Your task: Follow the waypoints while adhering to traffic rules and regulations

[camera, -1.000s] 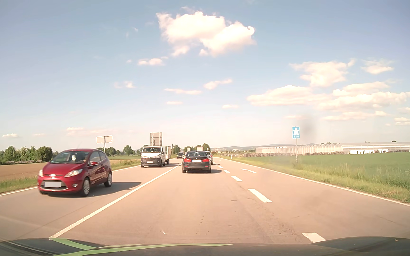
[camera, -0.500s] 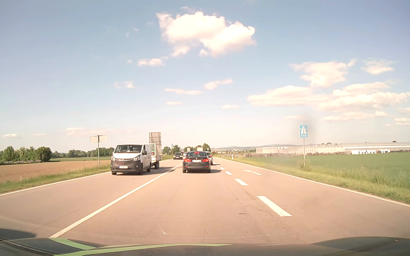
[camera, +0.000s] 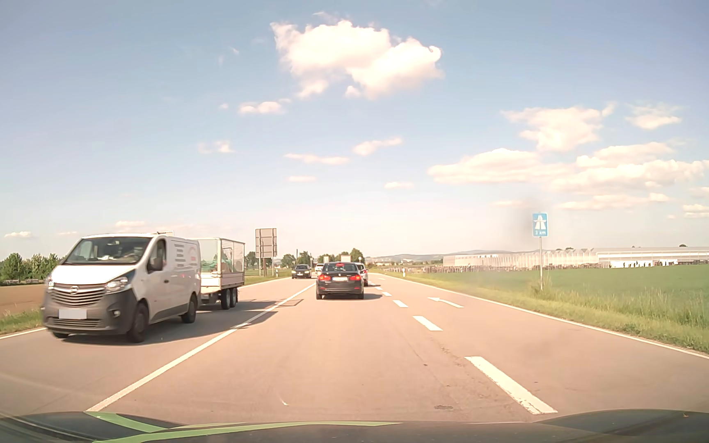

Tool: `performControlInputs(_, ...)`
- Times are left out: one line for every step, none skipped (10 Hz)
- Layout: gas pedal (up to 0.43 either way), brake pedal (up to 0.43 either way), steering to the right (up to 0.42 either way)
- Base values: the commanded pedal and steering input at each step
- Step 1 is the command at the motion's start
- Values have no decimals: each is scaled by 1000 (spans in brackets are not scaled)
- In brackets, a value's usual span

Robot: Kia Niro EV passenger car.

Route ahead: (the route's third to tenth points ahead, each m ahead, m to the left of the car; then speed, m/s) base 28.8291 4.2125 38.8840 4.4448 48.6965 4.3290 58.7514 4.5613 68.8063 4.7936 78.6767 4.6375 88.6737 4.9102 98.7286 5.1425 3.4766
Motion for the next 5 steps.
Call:
performControlInputs(59, 0, -4)
performControlInputs(59, 0, -4)
performControlInputs(59, 0, -4)
performControlInputs(59, 0, -5)
performControlInputs(59, 0, -5)
